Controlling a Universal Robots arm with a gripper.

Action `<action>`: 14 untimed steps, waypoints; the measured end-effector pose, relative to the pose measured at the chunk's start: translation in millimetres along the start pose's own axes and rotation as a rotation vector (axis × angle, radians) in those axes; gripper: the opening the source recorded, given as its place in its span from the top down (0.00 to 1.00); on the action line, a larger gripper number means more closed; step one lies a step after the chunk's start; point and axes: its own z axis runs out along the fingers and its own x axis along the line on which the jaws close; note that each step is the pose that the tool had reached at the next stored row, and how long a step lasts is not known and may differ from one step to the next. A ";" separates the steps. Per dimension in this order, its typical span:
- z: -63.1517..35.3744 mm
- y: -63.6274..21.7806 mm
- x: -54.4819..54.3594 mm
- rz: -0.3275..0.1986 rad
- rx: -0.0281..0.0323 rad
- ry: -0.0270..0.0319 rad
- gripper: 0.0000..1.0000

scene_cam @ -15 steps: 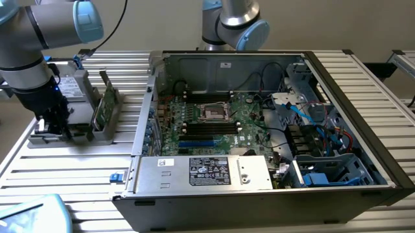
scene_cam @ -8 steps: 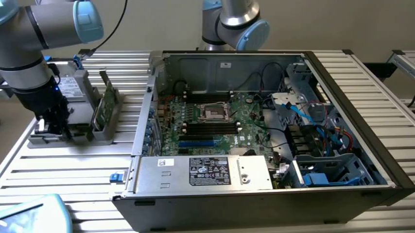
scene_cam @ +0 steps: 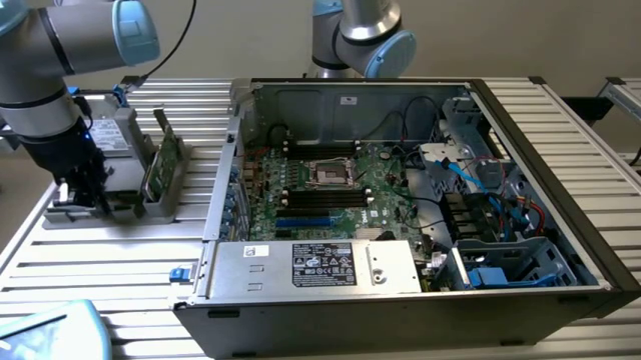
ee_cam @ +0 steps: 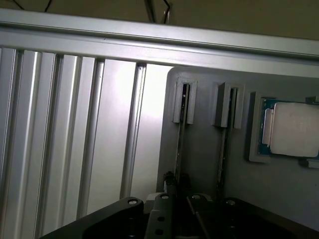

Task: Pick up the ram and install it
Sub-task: 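Pick up the ram and move it above insertion slot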

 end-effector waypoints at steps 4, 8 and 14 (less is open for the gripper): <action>-5.1 0.3 0.3 0.000 0.0000 -0.0003 0.86; -7.7 0.4 0.4 0.000 0.0001 -0.0008 0.86; -14.1 0.8 0.7 0.000 0.0004 -0.0035 0.86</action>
